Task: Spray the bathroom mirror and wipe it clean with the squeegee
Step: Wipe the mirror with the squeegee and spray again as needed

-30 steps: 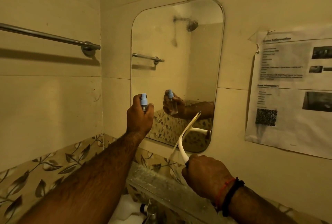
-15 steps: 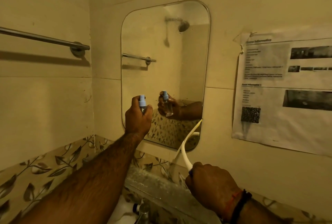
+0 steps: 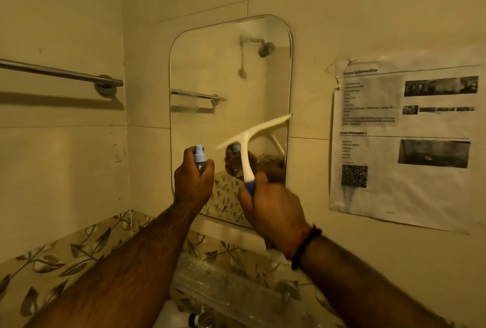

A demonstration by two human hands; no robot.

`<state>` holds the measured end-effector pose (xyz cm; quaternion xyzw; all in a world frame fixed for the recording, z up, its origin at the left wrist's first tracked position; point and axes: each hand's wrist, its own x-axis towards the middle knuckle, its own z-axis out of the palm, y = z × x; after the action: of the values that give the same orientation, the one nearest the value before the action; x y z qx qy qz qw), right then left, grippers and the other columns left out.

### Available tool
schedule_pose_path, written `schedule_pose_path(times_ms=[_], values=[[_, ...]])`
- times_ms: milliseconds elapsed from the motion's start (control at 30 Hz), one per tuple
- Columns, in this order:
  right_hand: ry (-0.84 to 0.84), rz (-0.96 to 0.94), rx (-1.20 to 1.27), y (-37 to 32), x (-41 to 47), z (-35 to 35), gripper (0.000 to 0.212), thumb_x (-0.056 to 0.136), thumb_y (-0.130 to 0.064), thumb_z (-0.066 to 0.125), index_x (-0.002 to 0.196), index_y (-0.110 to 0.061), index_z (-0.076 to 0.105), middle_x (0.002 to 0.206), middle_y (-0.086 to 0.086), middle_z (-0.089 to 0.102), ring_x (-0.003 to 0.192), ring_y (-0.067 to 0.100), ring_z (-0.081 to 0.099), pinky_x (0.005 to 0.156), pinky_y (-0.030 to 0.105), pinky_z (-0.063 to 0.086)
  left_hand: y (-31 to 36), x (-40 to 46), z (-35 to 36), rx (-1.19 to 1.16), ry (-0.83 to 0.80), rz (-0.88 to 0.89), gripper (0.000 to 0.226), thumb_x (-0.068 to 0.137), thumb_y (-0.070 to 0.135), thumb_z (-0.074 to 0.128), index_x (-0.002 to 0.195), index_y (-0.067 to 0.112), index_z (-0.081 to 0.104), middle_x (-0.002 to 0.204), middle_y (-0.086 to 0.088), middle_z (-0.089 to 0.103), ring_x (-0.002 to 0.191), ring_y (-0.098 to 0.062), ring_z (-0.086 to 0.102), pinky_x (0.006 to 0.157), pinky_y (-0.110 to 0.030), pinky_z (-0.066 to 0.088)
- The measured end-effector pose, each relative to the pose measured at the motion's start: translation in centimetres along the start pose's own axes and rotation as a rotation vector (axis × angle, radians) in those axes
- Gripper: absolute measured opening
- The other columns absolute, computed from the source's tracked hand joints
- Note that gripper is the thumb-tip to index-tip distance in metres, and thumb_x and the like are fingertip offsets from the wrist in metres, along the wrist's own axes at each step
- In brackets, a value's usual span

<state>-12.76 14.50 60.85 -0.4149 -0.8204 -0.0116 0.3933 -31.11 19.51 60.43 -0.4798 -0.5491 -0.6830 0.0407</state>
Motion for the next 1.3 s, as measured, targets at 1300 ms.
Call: schedule_pose_path(times_ms=[1300], values=[[0.256, -0.12, -0.247, -1.9, 13.5, 1.0, 0.032, 0.098, -0.028, 0.029, 0.118, -0.01, 0.046, 0.098, 0.011, 0.051, 0.076, 0.026, 0.051, 0.055, 0.034, 0.036, -1.5, 0.2, 0.8, 0.036, 0.018, 0.034, 0.037, 0.094, 0.026, 0.06, 0.129, 0.02, 0.049, 0.091, -0.008, 0.065, 0.071, -0.028, 0.067, 0.068, -0.047, 0.06]])
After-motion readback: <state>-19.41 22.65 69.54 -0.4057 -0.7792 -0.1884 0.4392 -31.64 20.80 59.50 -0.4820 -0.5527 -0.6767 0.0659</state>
